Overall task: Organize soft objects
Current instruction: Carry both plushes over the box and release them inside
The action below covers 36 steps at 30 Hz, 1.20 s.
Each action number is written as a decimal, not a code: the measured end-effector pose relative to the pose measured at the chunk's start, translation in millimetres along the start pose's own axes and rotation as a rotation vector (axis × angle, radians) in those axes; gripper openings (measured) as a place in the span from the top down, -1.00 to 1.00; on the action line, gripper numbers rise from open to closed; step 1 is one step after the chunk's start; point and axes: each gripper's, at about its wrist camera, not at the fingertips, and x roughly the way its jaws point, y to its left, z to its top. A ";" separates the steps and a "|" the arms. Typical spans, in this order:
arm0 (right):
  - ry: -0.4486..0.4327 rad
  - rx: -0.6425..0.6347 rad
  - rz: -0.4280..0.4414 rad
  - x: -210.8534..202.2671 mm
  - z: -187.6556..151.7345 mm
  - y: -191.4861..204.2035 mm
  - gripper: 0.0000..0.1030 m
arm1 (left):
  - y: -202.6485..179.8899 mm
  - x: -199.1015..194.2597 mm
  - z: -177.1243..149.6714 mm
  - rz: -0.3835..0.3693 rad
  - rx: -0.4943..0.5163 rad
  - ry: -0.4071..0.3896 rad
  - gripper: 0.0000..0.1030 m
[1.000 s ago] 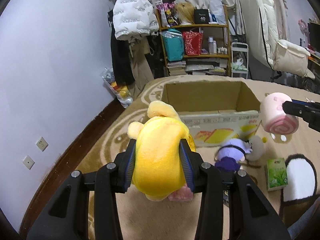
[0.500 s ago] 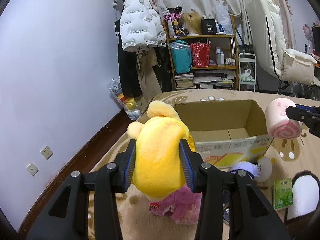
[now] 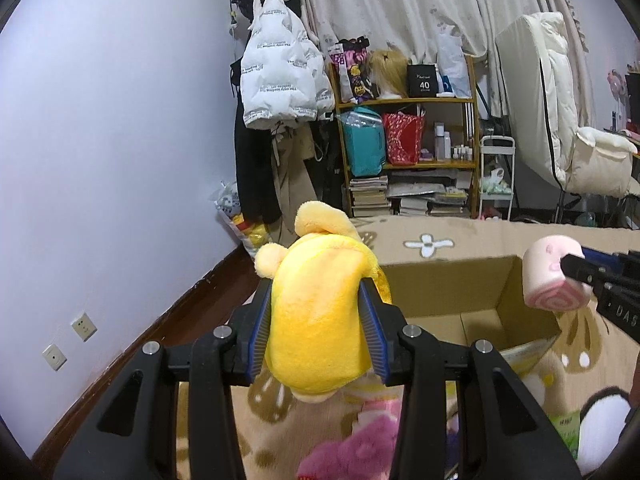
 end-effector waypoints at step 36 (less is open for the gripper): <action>0.087 0.052 0.084 64.2 -8.1 -2.0 0.45 | -52.6 93.2 -17.5 -0.209 0.061 0.159 0.13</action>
